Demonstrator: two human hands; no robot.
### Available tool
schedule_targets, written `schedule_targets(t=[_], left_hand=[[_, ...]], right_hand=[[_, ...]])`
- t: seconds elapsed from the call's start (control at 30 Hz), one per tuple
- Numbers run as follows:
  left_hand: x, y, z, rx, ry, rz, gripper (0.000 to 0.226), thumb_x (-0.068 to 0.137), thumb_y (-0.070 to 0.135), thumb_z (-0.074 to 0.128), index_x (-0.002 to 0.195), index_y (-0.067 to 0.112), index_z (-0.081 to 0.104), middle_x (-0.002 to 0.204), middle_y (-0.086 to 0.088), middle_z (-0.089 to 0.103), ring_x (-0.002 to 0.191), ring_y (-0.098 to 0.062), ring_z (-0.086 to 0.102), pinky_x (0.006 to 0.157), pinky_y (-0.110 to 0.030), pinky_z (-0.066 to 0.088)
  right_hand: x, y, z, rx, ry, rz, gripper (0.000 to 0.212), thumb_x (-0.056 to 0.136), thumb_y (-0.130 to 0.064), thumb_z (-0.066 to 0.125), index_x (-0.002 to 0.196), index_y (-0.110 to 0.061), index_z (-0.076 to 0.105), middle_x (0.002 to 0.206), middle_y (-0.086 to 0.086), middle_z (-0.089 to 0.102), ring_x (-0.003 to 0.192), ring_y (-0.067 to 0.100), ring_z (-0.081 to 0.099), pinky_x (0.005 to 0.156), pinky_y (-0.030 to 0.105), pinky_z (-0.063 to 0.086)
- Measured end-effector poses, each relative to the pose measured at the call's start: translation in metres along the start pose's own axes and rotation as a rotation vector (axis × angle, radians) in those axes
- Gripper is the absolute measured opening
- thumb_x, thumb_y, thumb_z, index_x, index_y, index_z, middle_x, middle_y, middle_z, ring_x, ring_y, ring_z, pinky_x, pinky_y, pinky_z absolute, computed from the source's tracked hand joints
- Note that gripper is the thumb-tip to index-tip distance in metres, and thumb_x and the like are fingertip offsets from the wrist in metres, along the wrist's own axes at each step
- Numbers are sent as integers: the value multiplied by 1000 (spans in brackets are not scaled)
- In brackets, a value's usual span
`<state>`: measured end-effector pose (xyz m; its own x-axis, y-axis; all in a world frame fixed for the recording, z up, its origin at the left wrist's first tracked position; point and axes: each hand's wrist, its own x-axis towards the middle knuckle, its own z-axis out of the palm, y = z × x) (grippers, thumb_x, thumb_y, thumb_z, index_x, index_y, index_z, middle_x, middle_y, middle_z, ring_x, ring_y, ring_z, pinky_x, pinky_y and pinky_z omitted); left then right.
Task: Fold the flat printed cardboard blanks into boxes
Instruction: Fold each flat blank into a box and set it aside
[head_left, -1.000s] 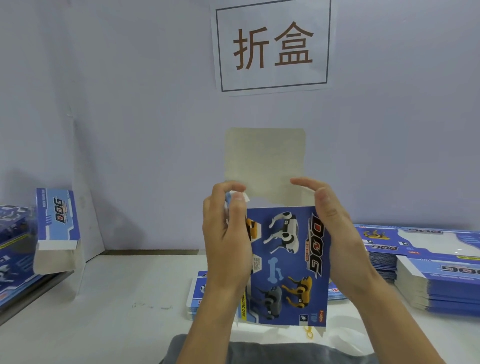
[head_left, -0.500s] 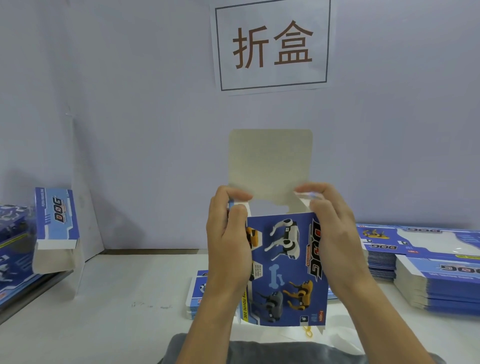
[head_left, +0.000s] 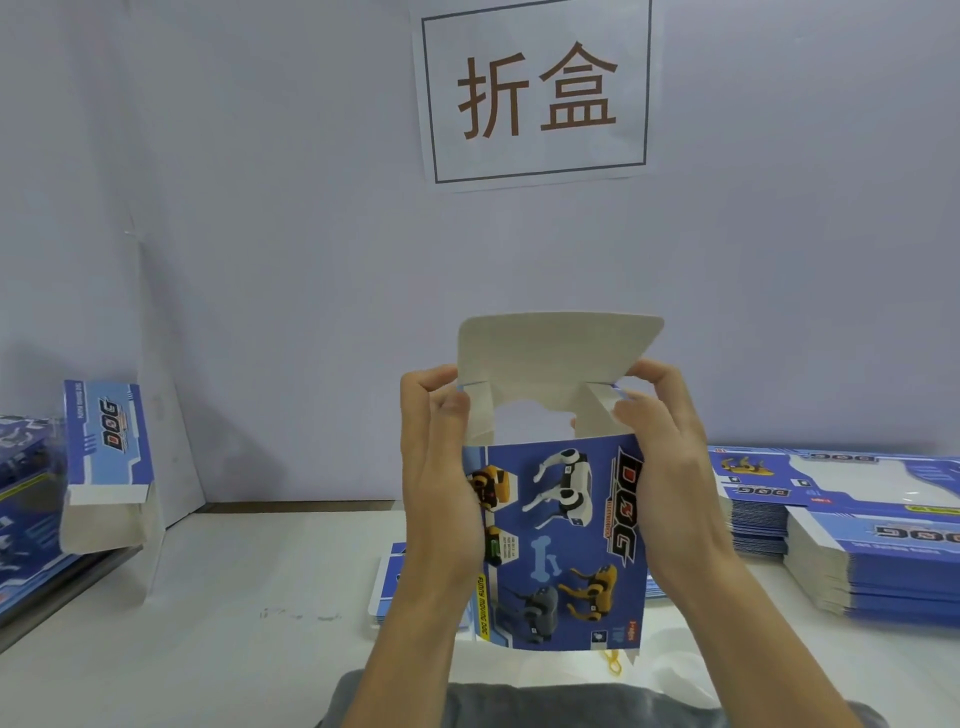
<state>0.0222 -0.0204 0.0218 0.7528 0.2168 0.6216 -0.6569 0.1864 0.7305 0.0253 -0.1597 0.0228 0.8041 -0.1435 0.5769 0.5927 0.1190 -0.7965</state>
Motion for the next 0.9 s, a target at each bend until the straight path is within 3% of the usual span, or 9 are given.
schedule_targets(t=[0.07,0.17,0.33,0.4,0.5,0.57,0.73,0.8,0.9], left_hand=[[0,0,-1,37,-1,21,14,88,35,46,98,36,55,101,-16,58,77,-22,52,51,-21,45],[2,-2,-4,34,-13,5,31,81,28,44,105,44,56,97,-8,61,75,-14,51,52,-16,46],[4,-2,-8,25,19,-4,45,77,25,43,117,40,57,97,-5,64,86,-21,58,67,-38,50],[4,0,-7,-14,-8,-15,46,76,22,41,115,35,61,100,-5,67,85,-26,55,70,-45,48],[3,1,-4,-16,-57,-1,46,75,21,40,113,29,64,105,-4,71,88,-29,62,62,-31,53],[3,1,-2,-22,-55,-19,45,75,22,40,113,28,64,100,-1,72,84,-26,59,59,-29,52],[2,2,1,-5,12,28,24,81,24,43,94,20,63,95,-24,62,81,-32,56,58,-37,47],[3,-1,-1,-9,47,65,20,83,20,42,89,12,59,93,-22,63,84,-37,60,64,-43,48],[4,-5,-6,-126,59,33,20,87,22,41,86,9,57,109,-15,68,105,-39,66,71,-40,56]], right_hand=[[0,1,-1,37,-30,21,28,81,-32,45,107,-33,56,98,16,67,71,32,62,63,40,48],[-1,0,0,44,-112,77,36,80,-30,44,112,-39,57,95,19,68,70,33,59,63,42,48],[-1,-3,2,29,-147,103,35,78,-29,45,105,-46,58,73,2,68,52,18,60,45,27,49],[0,-3,3,39,-88,92,32,78,-29,47,103,-44,57,72,7,64,51,21,55,44,27,46],[2,-3,2,73,-12,86,33,79,-27,48,107,-43,55,92,30,58,63,30,53,56,38,46],[3,-2,0,72,-1,86,38,79,-28,48,113,-45,52,103,33,58,68,33,52,62,44,45],[2,3,0,84,-18,57,28,80,-27,47,106,-35,54,96,31,56,66,33,54,56,40,45],[1,5,0,69,-18,1,22,81,-27,45,99,-28,57,91,27,59,68,33,56,59,40,45],[-2,9,-1,186,-25,-35,25,83,-32,41,90,-19,62,87,12,67,73,27,67,57,33,51]])
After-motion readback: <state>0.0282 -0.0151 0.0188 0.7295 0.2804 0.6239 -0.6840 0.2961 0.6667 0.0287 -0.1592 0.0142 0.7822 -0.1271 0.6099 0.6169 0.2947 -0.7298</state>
